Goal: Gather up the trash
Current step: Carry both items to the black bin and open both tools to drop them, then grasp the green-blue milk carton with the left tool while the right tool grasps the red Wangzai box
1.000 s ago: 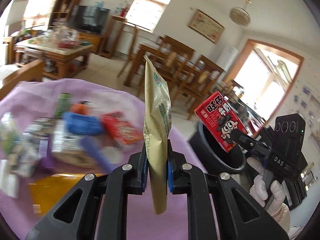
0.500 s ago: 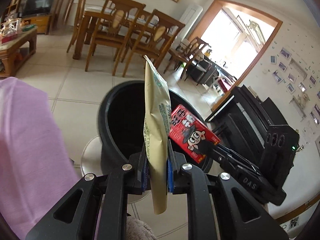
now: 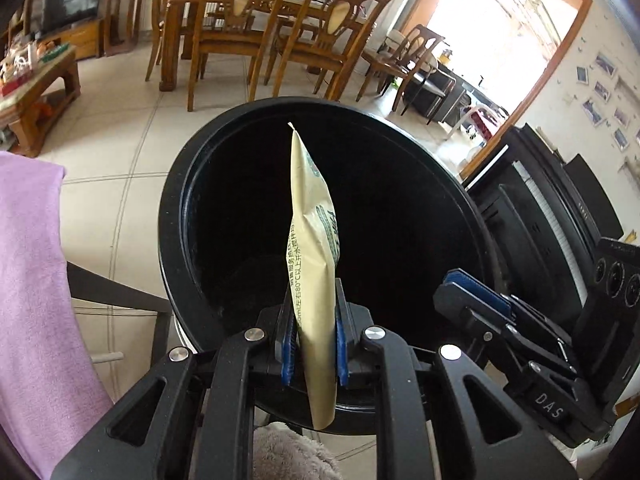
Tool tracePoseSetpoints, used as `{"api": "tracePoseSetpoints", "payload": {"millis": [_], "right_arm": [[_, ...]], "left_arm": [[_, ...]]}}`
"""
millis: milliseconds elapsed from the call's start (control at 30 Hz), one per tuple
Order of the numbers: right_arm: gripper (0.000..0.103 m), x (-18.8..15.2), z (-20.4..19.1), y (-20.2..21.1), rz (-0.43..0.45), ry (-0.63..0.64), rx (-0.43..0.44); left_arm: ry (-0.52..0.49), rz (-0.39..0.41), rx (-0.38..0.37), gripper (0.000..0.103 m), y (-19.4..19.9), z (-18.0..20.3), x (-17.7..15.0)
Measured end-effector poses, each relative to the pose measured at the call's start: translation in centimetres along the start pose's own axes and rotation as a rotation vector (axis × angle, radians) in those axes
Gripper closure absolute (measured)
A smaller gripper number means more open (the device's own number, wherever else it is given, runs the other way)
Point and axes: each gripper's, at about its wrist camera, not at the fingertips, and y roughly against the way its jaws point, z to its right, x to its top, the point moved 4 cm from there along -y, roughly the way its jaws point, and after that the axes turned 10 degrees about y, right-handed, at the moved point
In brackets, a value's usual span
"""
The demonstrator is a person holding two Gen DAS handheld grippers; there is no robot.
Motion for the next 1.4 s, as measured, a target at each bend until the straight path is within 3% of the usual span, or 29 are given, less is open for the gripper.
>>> {"api": "tracePoseSetpoints", "payload": {"millis": [100,200,267,333,400,533,567,600,633,767,833,933,1167,1267,1400], "right_arm": [[0.074,-0.3,-0.7,0.9,0.006,-0.005,0.000],[0.072,-0.1,-1.0,1.3,0.010,-0.001,-0.005],[0.060,-0.3,-1.4,2.2,0.020,0.004,-0.008],[0.049,-0.4,-1.2,2.4,0.039,0.011,-0.013],[0.032,0.0,-1.7,3.0,0.068,0.023,-0.017],[0.028,0.5,-4.0,4.6,0.141,0.090,-0.017],[0.024,0.9,-5.0,5.1,0.176,0.124,-0.022],[0.010,1.1,-6.1,5.7,0.216,0.157,-0.035],[0.005,1.3,-7.1,6.4,0.268,0.187,-0.062],[0.005,1.4,-11.0,8.5,0.462,0.285,-0.162],[0.005,2.0,-12.5,7.2,0.416,0.296,-0.151],[0.005,2.6,-14.9,5.0,0.339,0.282,-0.042],[0.005,2.8,-22.9,-0.9,0.202,0.365,0.055],[0.005,2.5,-26.9,-3.0,0.155,0.388,0.091],[0.005,2.5,-31.2,-5.8,0.098,0.425,0.109]], "left_arm": [[-0.032,0.014,0.039,0.082,0.2,0.4,-0.5],[-0.033,0.037,0.042,0.068,0.9,0.6,-0.6],[-0.055,0.070,0.057,0.054,2.1,0.7,-0.9],[-0.084,0.124,0.077,0.031,3.7,0.8,-1.3],[-0.100,0.170,0.101,0.022,5.3,0.7,-1.7],[-0.109,0.216,0.130,0.021,8.4,-0.3,-3.1],[-0.100,0.227,0.137,0.021,9.4,-0.9,-3.5],[-0.089,0.239,0.144,0.020,10.3,-1.4,-3.8],[-0.071,0.259,0.154,0.016,11.6,-2.4,-4.2],[-0.001,0.342,0.197,0.013,16.0,-5.9,-5.0],[0.052,0.382,0.225,0.013,18.6,-8.6,-5.6],[0.132,0.433,0.261,0.013,22.1,-12.4,-6.4],[0.414,0.543,0.454,0.013,30.6,-25.5,-9.7],[0.515,0.543,0.531,0.013,32.4,-29.9,-10.7],[0.617,0.493,0.516,0.013,32.8,-34.5,-12.0]]}}
